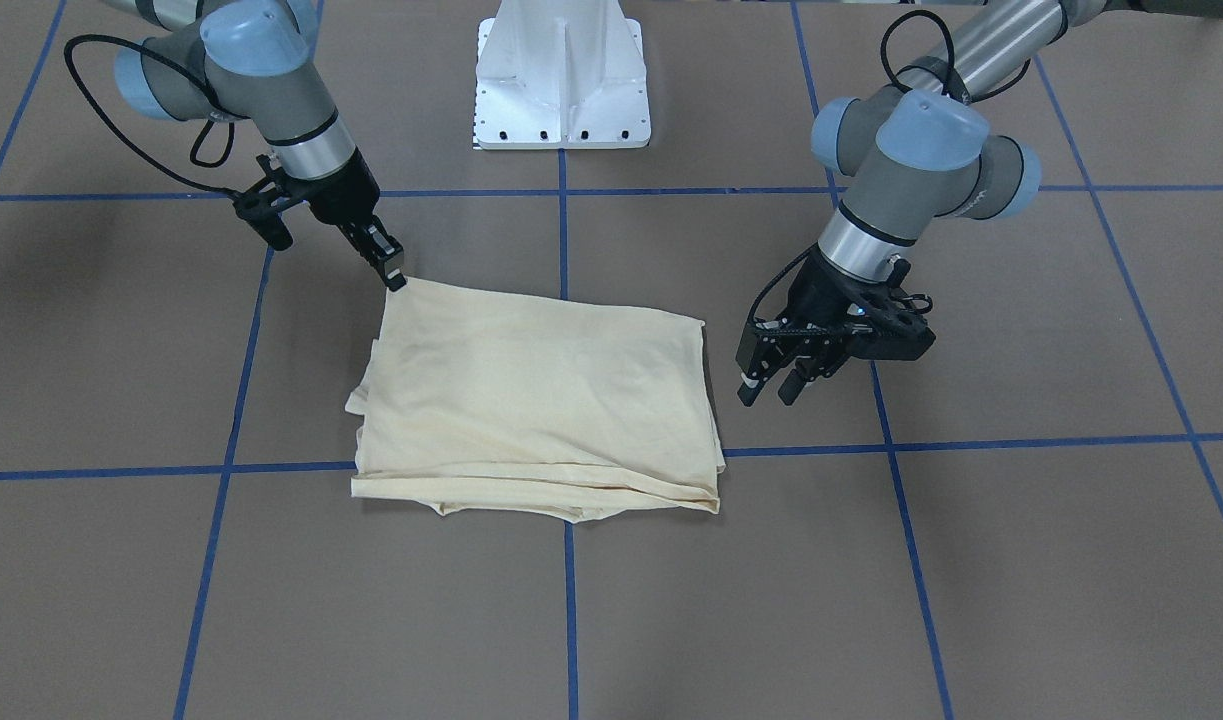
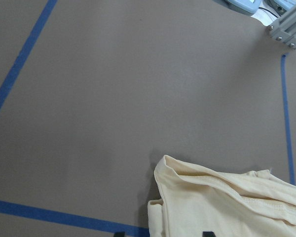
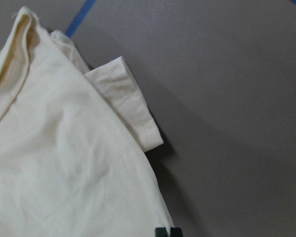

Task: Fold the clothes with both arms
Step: 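Fold the shirt side toward the left gripper with both grippers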

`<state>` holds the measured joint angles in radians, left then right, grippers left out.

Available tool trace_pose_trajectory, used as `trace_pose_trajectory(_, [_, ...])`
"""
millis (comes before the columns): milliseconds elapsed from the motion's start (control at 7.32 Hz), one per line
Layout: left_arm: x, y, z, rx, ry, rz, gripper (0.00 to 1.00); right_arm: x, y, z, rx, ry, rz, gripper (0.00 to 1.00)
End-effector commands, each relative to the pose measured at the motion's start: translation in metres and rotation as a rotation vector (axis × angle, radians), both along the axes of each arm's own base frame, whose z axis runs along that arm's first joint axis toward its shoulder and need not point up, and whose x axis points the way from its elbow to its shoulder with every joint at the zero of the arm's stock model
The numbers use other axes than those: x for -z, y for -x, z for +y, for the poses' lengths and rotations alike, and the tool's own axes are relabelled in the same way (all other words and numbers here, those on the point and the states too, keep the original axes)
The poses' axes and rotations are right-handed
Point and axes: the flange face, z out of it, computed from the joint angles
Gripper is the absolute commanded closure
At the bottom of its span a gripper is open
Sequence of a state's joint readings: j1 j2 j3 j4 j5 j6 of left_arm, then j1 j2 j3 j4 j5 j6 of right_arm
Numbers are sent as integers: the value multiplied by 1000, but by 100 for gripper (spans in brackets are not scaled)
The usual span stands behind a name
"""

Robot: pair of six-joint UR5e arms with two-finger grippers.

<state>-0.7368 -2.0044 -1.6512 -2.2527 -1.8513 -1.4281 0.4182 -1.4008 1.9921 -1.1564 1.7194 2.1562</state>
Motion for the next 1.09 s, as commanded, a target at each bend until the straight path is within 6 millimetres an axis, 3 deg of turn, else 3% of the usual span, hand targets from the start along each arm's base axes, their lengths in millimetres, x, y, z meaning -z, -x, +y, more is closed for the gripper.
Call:
trace_pose_trajectory(0, [40, 12, 28, -106, 48, 120, 34, 25, 2, 101, 244, 40, -24, 100])
trace_pose_trajectory(137, [63, 19, 50, -166, 97, 170, 10, 26, 17, 144, 341, 43, -24, 94])
trace_pose_trajectory(273, [78, 2, 91, -225, 130, 164, 0, 26, 17, 171, 398, 43, -26, 55])
trace_pose_trajectory(410, [90, -8, 123, -284, 120, 182, 0, 25, 15, 196, 444, 38, -24, 1])
trace_pose_trajectory(546, [77, -8, 142, -291, 186, 179, 0, 29, 12, 196, 443, 35, -31, 0])
trace_pose_trajectory(819, [38, -43, 159, -320, 258, 108, 3, 50, -25, 113, 248, 10, -79, 0])
trace_pose_trajectory(956, [25, -77, 171, -298, 253, 67, 3, 60, -28, 64, 141, -5, -92, 0])
